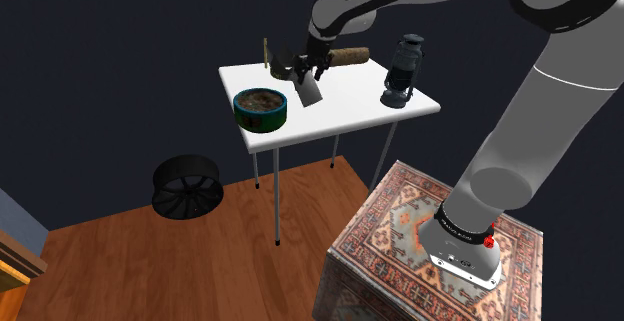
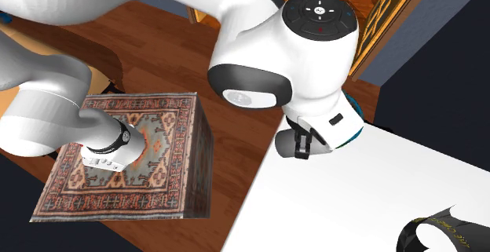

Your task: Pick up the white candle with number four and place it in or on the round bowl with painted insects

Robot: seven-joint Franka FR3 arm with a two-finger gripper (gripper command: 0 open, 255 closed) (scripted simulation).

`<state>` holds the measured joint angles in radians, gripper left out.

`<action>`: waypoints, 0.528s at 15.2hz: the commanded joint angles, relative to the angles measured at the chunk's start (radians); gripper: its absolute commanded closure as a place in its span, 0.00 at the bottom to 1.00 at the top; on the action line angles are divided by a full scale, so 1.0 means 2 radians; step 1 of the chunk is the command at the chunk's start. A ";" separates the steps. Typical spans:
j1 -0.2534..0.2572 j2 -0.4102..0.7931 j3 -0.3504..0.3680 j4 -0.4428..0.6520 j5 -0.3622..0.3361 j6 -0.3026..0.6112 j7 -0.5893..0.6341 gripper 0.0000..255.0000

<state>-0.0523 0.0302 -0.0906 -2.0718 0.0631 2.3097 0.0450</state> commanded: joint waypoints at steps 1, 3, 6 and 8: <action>0.001 -0.006 0.000 0.006 -0.002 -0.012 0.003 1.00; 0.001 -0.011 0.000 0.015 -0.003 -0.025 0.004 1.00; 0.001 -0.017 0.000 0.028 -0.004 -0.044 0.005 1.00; 0.001 -0.020 0.000 0.038 -0.005 -0.057 0.006 1.00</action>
<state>-0.0508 -0.0100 -0.0894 -2.0144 0.0529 2.2126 0.0577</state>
